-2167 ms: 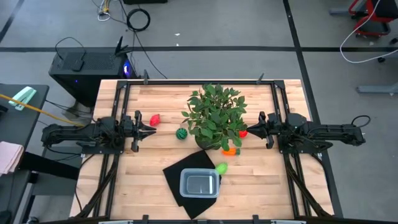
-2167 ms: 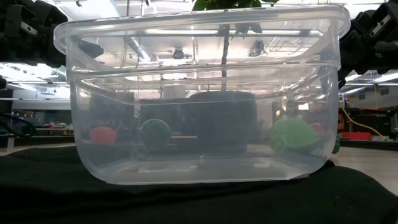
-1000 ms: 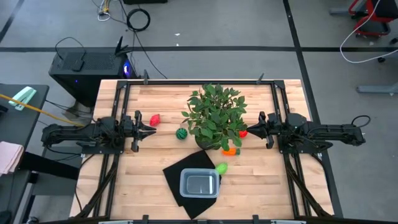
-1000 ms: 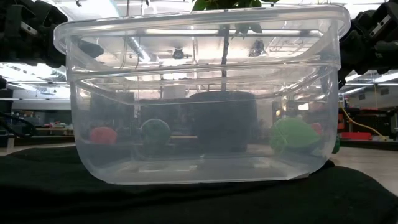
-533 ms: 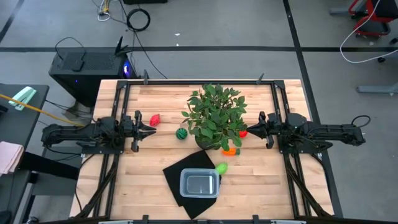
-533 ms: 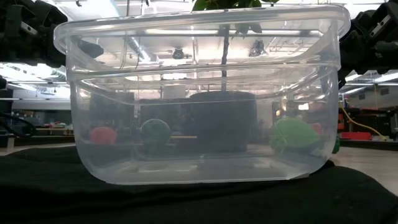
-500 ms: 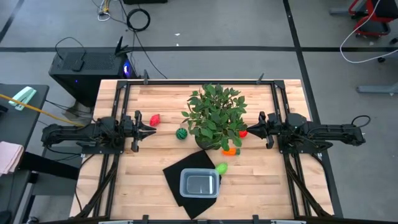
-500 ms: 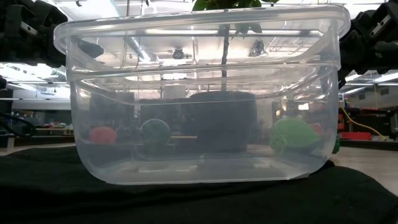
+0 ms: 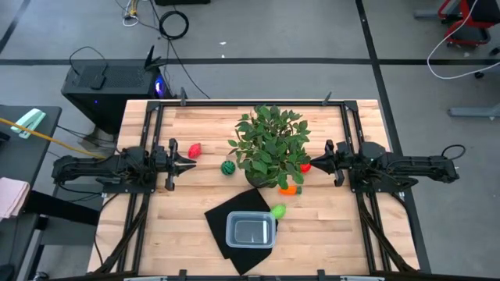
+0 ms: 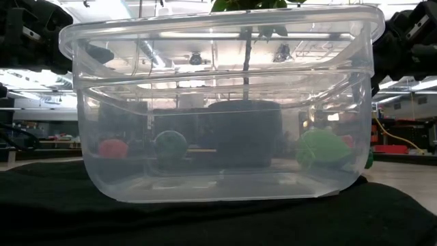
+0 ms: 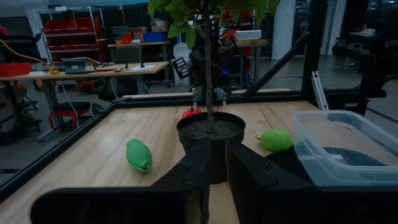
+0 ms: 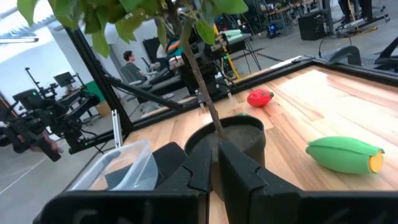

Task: Pick and placing Produce into tupperware
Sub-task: Put the red apple into the transparent bin

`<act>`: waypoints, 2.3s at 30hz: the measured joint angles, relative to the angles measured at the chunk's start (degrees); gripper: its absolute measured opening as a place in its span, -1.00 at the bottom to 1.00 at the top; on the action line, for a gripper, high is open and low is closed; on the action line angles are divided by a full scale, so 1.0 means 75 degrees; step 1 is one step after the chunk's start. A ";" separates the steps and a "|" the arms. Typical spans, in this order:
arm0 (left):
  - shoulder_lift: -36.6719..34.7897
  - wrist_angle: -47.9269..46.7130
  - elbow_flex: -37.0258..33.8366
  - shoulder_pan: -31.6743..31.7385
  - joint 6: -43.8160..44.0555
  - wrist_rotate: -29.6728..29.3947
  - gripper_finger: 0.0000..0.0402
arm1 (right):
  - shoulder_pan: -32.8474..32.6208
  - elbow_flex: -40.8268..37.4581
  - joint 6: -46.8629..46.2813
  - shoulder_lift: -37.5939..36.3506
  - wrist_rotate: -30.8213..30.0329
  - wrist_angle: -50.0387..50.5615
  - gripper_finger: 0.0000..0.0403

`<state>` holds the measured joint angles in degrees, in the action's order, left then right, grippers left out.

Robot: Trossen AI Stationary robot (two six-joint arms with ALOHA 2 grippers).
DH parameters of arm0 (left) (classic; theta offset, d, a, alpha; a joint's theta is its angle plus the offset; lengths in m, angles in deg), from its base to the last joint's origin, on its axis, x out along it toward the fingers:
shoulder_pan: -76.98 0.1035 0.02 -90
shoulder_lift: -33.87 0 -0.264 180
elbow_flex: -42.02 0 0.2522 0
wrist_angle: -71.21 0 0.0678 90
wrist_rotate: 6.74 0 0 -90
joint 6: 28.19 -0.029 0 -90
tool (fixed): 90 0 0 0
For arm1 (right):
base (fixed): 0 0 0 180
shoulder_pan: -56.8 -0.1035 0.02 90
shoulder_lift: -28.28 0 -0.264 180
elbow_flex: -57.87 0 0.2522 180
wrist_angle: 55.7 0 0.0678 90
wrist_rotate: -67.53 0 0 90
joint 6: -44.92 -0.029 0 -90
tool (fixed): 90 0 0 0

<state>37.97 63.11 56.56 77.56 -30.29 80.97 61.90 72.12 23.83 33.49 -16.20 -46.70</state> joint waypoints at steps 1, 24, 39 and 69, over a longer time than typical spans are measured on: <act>0.0002 0.0002 0.0001 -0.0002 -0.0002 -0.0003 -0.74 | 0.0000 0.0003 -0.0073 -0.0003 -0.0002 -0.0032 -0.83; 0.0002 0.0074 0.0001 -0.0002 0.0438 0.0000 -0.74 | 0.0003 0.0003 -0.1733 0.0000 -0.0087 0.0065 -0.83; 0.0003 0.0316 0.0000 0.0000 0.0456 -0.0272 -0.76 | 0.0003 0.0003 -0.2486 0.0000 -0.0087 0.0059 -0.83; 0.0003 0.5093 0.0003 -0.0001 0.0389 -0.2028 -0.75 | 0.0006 0.0012 -0.3209 0.0000 -0.3246 -0.2918 -0.83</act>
<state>37.99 101.31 56.58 77.56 -27.37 65.76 61.95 72.21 -0.24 33.49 -40.55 -68.59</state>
